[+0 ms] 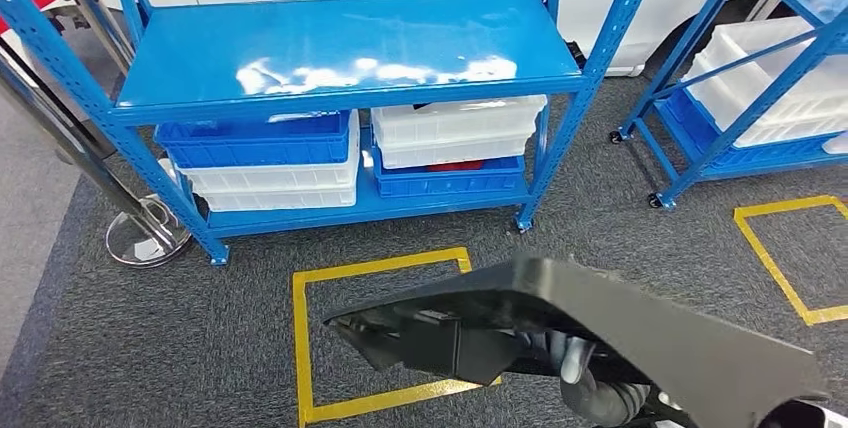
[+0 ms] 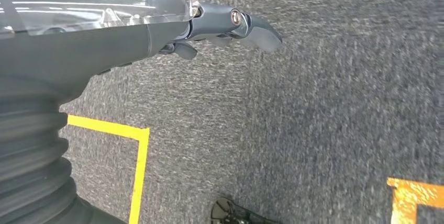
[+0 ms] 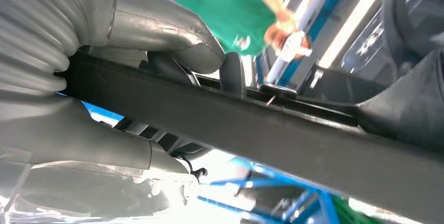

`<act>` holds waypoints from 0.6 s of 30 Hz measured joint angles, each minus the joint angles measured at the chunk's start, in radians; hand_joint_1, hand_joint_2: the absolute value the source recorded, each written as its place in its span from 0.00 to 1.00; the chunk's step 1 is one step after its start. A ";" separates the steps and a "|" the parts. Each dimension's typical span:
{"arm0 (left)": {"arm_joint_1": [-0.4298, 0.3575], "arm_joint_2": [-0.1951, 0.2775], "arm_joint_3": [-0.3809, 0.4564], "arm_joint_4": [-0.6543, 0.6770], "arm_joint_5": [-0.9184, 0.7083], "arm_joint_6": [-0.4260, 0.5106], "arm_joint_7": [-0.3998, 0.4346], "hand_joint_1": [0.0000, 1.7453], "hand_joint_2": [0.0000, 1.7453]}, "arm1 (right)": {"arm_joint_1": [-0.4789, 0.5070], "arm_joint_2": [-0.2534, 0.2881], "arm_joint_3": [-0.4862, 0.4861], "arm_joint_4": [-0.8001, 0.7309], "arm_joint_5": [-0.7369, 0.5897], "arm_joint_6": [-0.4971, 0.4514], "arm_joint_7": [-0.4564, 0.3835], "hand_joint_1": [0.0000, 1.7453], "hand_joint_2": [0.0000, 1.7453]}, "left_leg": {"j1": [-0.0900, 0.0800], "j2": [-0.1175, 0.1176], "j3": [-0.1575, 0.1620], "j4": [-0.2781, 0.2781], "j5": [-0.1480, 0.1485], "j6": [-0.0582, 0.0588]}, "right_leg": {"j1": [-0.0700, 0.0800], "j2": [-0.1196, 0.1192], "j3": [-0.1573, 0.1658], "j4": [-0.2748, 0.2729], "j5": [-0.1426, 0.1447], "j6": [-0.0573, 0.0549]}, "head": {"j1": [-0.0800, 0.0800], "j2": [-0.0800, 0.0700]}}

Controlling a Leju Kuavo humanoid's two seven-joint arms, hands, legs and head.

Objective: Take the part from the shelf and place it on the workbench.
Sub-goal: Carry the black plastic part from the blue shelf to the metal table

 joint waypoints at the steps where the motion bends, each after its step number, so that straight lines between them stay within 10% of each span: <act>1: -0.001 -0.003 -0.001 0.000 0.001 0.001 0.001 0.00 1.00 | -0.009 0.003 0.010 0.006 -0.011 0.014 0.000 0.97 1.00 | -0.001 0.008 0.003 0.000 -0.002 -0.002 | 0.005 -0.018 0.037 -0.072 0.028 -0.007 | 0.000 0.000; 4: -0.003 -0.012 -0.003 0.000 0.003 0.004 -0.007 0.00 1.00 | -0.039 0.017 0.038 0.022 -0.042 0.040 0.002 0.97 1.00 | -0.005 0.032 0.009 -0.003 -0.006 -0.015 | 0.024 -0.051 0.088 -0.181 0.053 -0.030 | 0.000 0.000; 6: -0.006 -0.015 -0.004 0.000 0.003 0.004 -0.018 0.00 1.00 | -0.051 0.029 0.049 0.031 -0.058 0.047 0.005 0.97 1.00 | -0.005 0.047 0.014 -0.009 -0.008 -0.026 | 0.023 -0.033 0.089 -0.191 0.058 -0.042 | -0.001 0.000; 9: -0.008 -0.015 -0.004 -0.001 0.006 0.001 -0.030 0.00 1.00 | -0.064 0.053 0.061 0.039 -0.063 0.045 0.012 0.97 1.00 | -0.003 -0.001 -0.011 0.059 -0.054 -0.036 | 0.014 -0.008 0.103 -0.215 0.070 -0.058 | -0.003 0.000; 12: -0.005 -0.011 -0.004 -0.001 0.010 -0.001 -0.032 0.00 1.00 | -0.069 0.074 0.072 0.046 -0.061 0.042 0.020 0.97 1.00 | -0.003 -0.039 -0.102 0.239 -0.124 -0.040 | 0.017 0.021 0.104 -0.213 0.069 -0.065 | -0.003 0.000; 14: -0.003 -0.007 -0.004 -0.001 0.009 -0.001 -0.030 0.00 1.00 | -0.069 0.079 0.075 0.048 -0.062 0.037 0.021 0.97 1.00 | -0.002 -0.042 -0.113 0.240 -0.093 -0.044 | 0.017 0.045 0.104 -0.205 0.065 -0.065 | -0.003 0.000; 18: -0.003 0.002 -0.005 -0.001 0.004 -0.002 -0.035 0.00 1.00 | -0.059 0.086 0.074 0.046 -0.062 0.030 0.021 0.97 1.00 | 0.004 -0.094 -0.027 0.037 0.006 -0.041 | 0.014 0.086 0.092 -0.169 0.048 -0.047 | -0.003 0.000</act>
